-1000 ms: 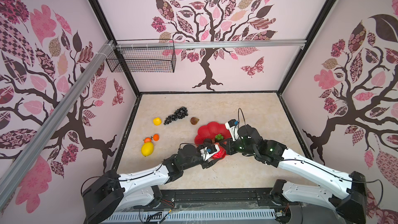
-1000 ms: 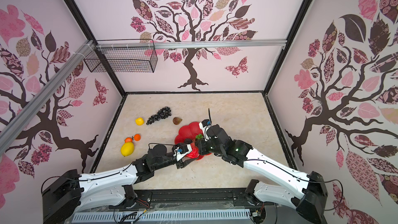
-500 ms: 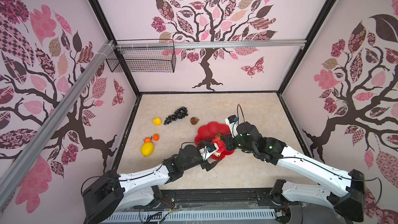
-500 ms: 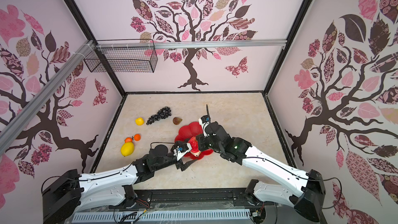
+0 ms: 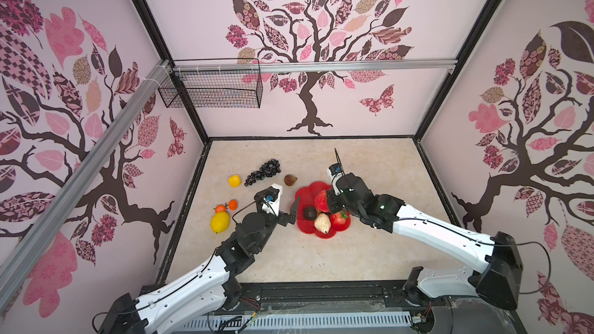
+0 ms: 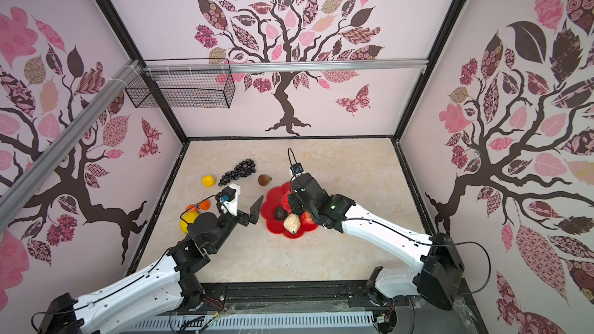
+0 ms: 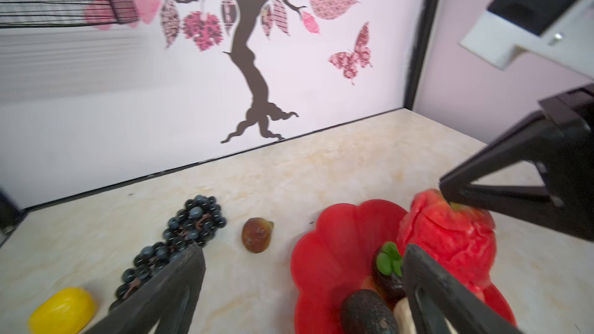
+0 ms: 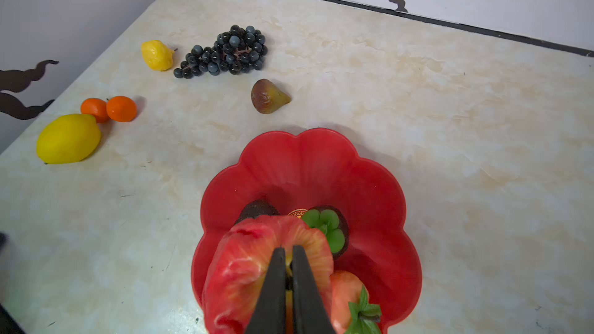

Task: Arrange fruit in a fruit bowl
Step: Place the fruit in the fruit bowl.

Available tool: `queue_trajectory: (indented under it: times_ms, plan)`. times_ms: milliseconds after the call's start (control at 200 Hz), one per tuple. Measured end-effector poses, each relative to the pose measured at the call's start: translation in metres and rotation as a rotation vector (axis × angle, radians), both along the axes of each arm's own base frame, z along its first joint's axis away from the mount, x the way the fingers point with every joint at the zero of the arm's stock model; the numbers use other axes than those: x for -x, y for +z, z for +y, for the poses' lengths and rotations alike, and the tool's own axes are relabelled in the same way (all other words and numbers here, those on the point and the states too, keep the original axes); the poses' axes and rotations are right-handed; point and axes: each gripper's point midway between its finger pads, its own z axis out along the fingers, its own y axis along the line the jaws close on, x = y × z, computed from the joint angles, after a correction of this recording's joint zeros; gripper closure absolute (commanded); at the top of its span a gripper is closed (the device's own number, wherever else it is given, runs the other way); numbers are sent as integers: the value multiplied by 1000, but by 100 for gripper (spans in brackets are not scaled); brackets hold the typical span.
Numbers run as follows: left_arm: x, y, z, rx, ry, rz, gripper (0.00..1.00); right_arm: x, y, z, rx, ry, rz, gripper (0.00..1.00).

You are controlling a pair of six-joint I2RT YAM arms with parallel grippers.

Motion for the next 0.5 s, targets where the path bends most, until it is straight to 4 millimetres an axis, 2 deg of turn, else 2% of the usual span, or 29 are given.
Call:
queue_trajectory:
  times_ms: [105, 225, 500]
  plan:
    - [-4, -7, 17, -14, 95, 24, 2, -14, -7, 10, 39, -10, -14, 92]
    - [-5, -13, 25, -34, 142, 40, 2, -28, -18, 18, 80, -22, -31, 92]
    - [-2, -6, 37, -18, 183, 25, 2, -54, -49, 28, 191, -50, -63, 92]
